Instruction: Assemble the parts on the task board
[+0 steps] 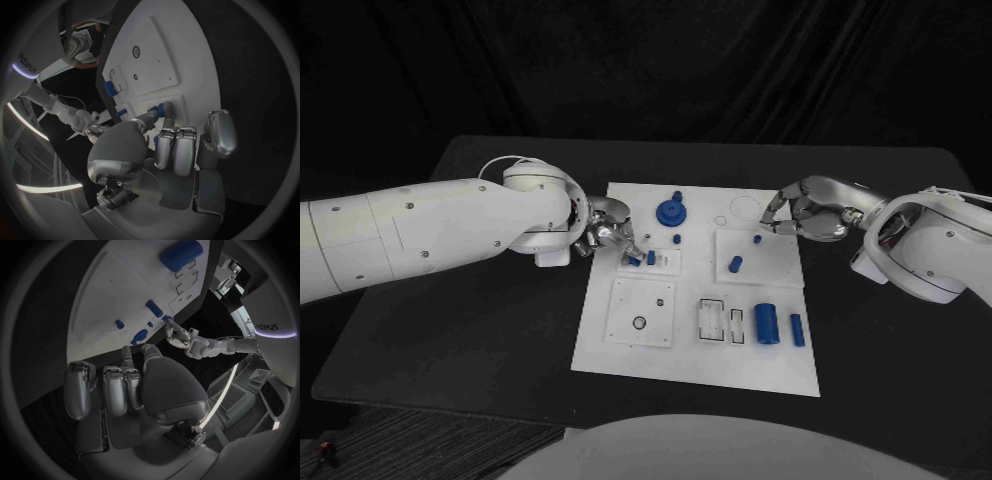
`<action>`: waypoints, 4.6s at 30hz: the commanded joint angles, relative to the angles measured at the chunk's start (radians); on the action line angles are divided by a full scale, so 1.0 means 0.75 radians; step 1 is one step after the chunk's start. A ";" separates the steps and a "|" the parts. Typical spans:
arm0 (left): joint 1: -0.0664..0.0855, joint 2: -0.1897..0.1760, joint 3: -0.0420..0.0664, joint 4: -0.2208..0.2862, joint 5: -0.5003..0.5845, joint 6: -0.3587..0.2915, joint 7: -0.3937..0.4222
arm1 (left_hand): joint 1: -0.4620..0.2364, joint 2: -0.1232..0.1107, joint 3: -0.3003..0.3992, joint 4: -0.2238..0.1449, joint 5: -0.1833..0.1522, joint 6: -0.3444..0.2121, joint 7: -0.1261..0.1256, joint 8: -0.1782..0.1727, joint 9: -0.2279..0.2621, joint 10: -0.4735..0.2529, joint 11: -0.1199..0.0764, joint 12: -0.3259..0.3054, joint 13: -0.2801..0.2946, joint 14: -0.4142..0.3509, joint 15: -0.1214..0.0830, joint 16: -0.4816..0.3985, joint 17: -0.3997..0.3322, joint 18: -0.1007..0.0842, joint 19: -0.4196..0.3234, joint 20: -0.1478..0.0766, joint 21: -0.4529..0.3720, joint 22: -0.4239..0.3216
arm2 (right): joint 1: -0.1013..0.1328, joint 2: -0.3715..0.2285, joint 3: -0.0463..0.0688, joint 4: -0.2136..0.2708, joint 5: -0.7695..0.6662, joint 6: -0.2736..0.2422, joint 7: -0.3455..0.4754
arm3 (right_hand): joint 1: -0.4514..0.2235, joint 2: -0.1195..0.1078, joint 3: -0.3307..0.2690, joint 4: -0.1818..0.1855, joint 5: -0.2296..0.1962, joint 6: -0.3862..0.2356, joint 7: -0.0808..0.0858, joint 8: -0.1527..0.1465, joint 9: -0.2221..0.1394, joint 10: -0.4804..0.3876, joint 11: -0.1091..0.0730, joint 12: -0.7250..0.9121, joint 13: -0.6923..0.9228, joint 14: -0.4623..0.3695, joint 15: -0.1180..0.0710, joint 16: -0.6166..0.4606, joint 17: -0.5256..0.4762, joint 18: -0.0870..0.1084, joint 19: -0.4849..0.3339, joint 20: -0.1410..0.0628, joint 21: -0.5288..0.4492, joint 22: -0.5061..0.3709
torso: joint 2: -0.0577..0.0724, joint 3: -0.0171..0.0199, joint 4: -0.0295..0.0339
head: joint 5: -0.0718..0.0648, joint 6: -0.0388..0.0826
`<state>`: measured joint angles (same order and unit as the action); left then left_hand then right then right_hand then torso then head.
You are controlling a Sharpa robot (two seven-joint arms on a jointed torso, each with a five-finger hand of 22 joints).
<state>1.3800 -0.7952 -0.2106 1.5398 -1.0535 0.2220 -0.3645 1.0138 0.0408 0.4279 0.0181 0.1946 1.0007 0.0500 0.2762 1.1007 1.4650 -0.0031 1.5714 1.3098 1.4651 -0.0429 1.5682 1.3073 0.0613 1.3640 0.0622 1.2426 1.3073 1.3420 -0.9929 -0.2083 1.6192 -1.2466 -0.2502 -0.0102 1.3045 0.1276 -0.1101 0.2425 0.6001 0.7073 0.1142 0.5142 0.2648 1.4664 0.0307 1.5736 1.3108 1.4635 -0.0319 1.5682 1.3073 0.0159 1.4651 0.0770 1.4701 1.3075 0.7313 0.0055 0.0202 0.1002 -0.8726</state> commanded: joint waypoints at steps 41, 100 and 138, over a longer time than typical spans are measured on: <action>0.021 -0.024 -0.003 0.025 -0.077 -0.017 0.003 | 0.014 0.027 -0.008 0.003 0.042 -0.006 -0.003 0.009 0.000 0.141 -0.012 -0.001 0.348 0.141 -0.014 0.004 0.351 0.018 0.014 -0.003 0.008 0.218 | -0.009 0.000 0.001 0.000 -0.002 0.002 -0.036 | 0.023 -0.002 0.011 -0.014 0.010 0.012 -0.002 -0.010 -0.004 0.139 -0.002 -0.004 0.347 0.143 -0.002 0.004 0.351 0.019 0.052 0.000 -0.010 0.297 | 0.001 0.0007 -0.0013 | 0.001 0.000; 0.012 -0.025 -0.003 0.017 -0.083 -0.014 0.001 | 0.004 0.031 -0.020 0.022 0.035 -0.002 -0.003 0.016 0.000 0.141 -0.011 -0.001 0.348 0.141 -0.013 0.004 0.351 0.019 0.012 -0.003 0.002 0.217 | -0.009 0.003 0.001 -0.003 -0.002 0.010 -0.048 | 0.040 -0.001 0.025 -0.028 0.012 0.015 -0.002 -0.012 -0.006 0.139 -0.003 -0.004 0.347 0.143 -0.002 0.004 0.351 0.020 0.049 0.000 -0.015 0.296 | 0.000 -0.0005 0.0004 | 0.002 0.000; 0.002 -0.017 -0.003 0.008 -0.083 0.021 0.002 | -0.236 0.003 -0.332 0.319 -0.194 -0.034 0.025 0.001 -0.037 0.141 0.014 -0.001 0.348 0.141 0.008 0.004 0.351 0.022 0.003 0.015 -0.021 0.213 | -0.010 0.004 0.001 -0.008 -0.002 0.014 -0.047 | 0.044 -0.002 0.028 -0.031 0.012 0.016 -0.002 -0.012 -0.007 0.139 -0.002 -0.004 0.347 0.143 -0.002 0.004 0.351 0.021 0.047 0.000 -0.019 0.294 | 0.001 -0.0001 0.0011 | 0.005 0.000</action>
<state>1.3835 -0.8090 -0.2128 1.5461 -1.1098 0.2156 -0.3708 0.8454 0.0444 0.1862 0.2541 0.0532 0.9807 0.0699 0.2758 1.0722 1.4681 0.0003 1.5714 1.3098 1.4650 -0.0427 1.5681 1.3073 0.0612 1.3675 0.0662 1.2334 1.3073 1.3371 -0.9894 -0.2083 1.6136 -1.2466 -0.2441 -0.0257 1.3277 0.1247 -0.0910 0.2234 0.6035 0.7137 0.1135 0.5101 0.2606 1.4630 0.0342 1.5772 1.3099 1.4648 -0.0299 1.5682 1.3073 0.0159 1.4651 0.0770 1.4626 1.3078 0.7311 0.0050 0.0206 0.1044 -0.8727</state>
